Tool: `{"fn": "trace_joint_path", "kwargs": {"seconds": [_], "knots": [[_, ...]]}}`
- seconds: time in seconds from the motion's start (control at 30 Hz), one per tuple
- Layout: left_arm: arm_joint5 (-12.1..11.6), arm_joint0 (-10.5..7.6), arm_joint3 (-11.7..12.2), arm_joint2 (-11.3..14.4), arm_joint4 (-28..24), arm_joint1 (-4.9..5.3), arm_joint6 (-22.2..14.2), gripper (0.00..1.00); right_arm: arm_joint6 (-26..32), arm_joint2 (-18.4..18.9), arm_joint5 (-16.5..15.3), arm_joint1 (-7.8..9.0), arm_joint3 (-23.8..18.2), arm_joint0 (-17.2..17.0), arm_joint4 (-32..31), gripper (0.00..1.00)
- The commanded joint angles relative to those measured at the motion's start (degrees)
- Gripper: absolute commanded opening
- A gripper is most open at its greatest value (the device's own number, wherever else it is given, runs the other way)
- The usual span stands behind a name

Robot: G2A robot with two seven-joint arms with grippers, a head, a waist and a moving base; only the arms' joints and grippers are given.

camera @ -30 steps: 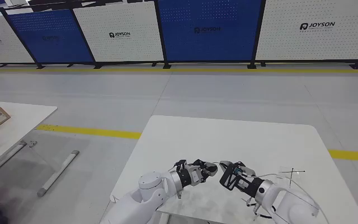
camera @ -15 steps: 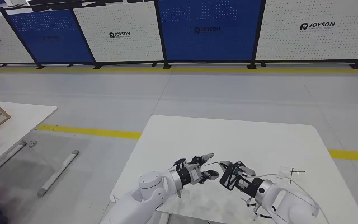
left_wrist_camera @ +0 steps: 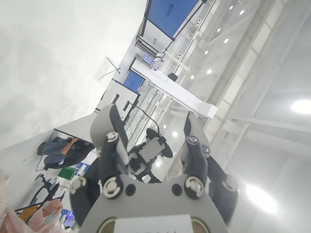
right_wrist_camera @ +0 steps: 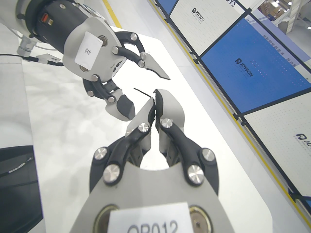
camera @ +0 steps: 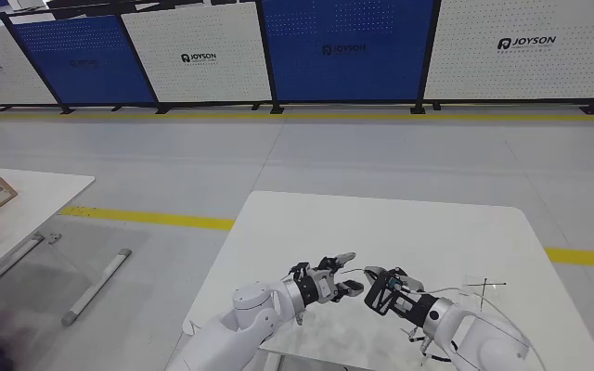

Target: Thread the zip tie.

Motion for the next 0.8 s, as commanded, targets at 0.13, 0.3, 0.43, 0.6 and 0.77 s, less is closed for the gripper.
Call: {"fn": "trace_joint_path", "kwargs": {"seconds": [0.13, 0.3, 0.43, 0.6, 0.77], "knots": [[-0.16, 0.05, 0.03, 0.01, 0.35, -0.05, -0.22, 0.0, 0.0, 0.0, 0.0, 0.0, 0.0, 0.0, 0.0, 0.0], [-0.24, 0.07, 0.08, 0.05, 0.6, -0.09, -0.39, 0.0, 0.0, 0.0, 0.0, 0.0, 0.0, 0.0, 0.0, 0.0], [-0.44, 0.11, -0.07, 0.16, 0.93, -0.14, -0.49, 0.0, 0.0, 0.0, 0.0, 0.0, 0.0, 0.0, 0.0, 0.0], [-0.6, 0.23, -0.23, 0.2, 1.52, -0.15, -0.65, 0.0, 0.39, -0.04, 0.0, -0.15, 0.23, -0.53, 0.3, 0.39], [-2.54, 0.46, -0.08, 0.1, 4.1, -0.13, 0.23, 0.0, 0.2, 1.85, 0.59, -0.19, 0.24, -1.15, 2.59, 1.0]]}}
